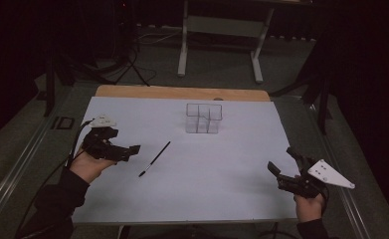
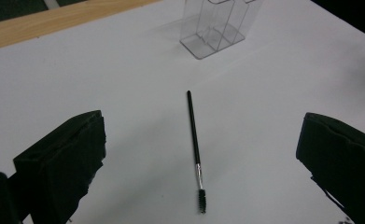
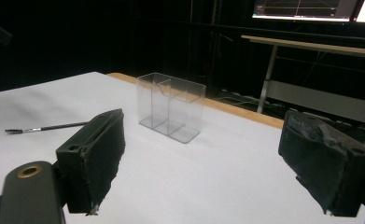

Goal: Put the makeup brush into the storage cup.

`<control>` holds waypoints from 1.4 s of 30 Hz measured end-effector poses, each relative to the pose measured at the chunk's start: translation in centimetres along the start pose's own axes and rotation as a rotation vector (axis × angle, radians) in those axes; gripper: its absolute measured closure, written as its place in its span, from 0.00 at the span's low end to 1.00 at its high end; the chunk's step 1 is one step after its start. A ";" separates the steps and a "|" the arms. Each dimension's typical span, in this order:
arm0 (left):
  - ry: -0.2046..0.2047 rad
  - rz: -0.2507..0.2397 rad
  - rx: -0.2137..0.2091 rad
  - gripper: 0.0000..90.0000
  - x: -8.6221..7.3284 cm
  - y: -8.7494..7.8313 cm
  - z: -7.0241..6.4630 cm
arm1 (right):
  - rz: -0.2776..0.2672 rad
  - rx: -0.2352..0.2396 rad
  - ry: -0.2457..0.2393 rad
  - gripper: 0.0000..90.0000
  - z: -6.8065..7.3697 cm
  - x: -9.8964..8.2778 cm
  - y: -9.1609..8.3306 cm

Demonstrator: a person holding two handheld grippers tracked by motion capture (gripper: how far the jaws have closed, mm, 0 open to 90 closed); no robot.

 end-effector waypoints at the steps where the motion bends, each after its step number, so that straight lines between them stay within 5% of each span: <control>1: 0.004 0.007 0.007 0.02 0.0 0.2 -0.1 | 0.001 -0.001 0.000 0.16 0.0 0.0 0.0; 17: 0.021 0.222 0.005 0.04 -0.2 4.1 -1.6 | 0.003 0.001 -0.001 0.16 0.0 0.0 0.0; 27: 0.004 0.281 -0.005 0.08 -0.3 6.0 -1.7 | 0.004 0.007 0.004 0.17 0.0 -0.1 0.1; 42: 0.004 0.385 0.006 0.35 -1.1 9.0 -2.4 | 0.007 0.007 0.004 0.17 0.0 -0.1 0.1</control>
Point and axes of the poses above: each handheld gripper's, and its own axes: y roughly forward along the jaws, x roughly out of its top, z roughly to its left, the point moved 6 cm from there along y, roughly forward along the jaws, and after that the axes turned 6 degrees about x, right-handed, at the moved point
